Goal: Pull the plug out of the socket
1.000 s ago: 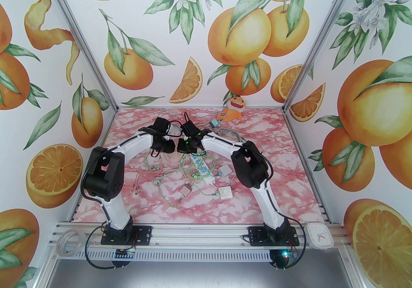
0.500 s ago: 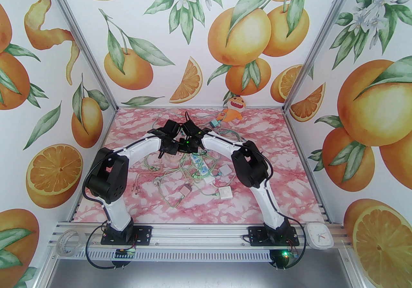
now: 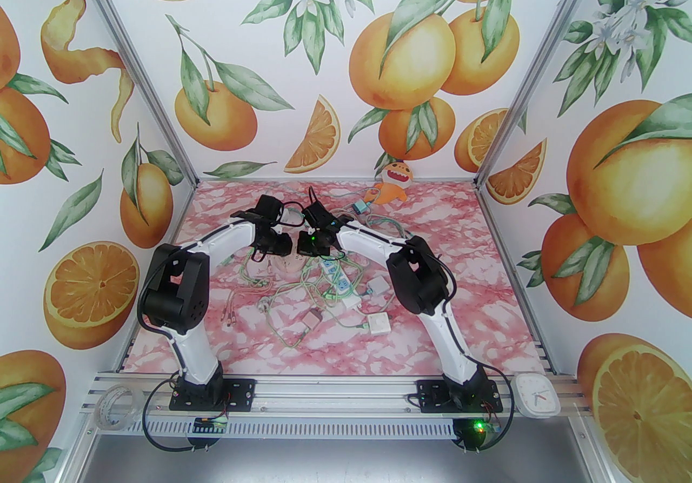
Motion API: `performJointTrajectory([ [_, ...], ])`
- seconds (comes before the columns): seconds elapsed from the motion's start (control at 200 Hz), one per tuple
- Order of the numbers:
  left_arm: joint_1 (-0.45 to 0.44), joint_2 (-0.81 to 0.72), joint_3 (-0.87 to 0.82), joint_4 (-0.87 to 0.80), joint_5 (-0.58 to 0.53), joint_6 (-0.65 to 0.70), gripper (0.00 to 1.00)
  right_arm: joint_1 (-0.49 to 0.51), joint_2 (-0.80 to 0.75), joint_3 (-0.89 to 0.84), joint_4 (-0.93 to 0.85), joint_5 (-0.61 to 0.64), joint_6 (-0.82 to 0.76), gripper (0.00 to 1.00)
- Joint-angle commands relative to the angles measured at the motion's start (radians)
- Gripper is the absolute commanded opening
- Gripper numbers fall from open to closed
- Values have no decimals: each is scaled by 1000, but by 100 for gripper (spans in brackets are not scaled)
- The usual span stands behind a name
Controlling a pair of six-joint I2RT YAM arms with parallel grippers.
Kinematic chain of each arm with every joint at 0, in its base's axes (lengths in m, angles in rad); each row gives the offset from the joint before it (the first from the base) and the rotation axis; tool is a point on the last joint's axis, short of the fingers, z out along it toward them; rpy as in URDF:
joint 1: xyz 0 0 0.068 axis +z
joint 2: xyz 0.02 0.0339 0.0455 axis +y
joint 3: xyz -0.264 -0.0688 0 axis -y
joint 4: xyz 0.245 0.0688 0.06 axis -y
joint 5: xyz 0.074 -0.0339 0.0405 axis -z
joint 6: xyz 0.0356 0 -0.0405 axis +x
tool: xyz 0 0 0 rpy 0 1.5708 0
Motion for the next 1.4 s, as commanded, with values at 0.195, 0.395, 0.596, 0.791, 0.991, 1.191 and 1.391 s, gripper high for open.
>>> performJointTrajectory([
  [0.195, -125, -28, 26, -3, -238, 65, 12, 5, 94, -32, -141, 57, 4, 0],
  [0.395, -178, -24, 20, -7, -315, 105, 12, 8, 99, -29, -143, 56, 2, 0],
  [0.596, -154, -34, 48, -20, -248, 87, 12, 10, 100, -29, -145, 58, 1, 0],
  [0.791, -21, -29, 80, -36, 10, -22, 12, 9, 97, -32, -146, 61, 0, 0],
  [0.991, -7, -24, 93, -52, 4, -14, 12, 9, 98, -33, -144, 58, 0, 0],
  [1.191, -111, -11, 78, -66, -208, 63, 12, 10, 104, -20, -152, 57, -3, 0],
  [1.391, -214, 19, 74, -73, -386, 123, 11, 11, 108, -13, -158, 58, -5, 0],
])
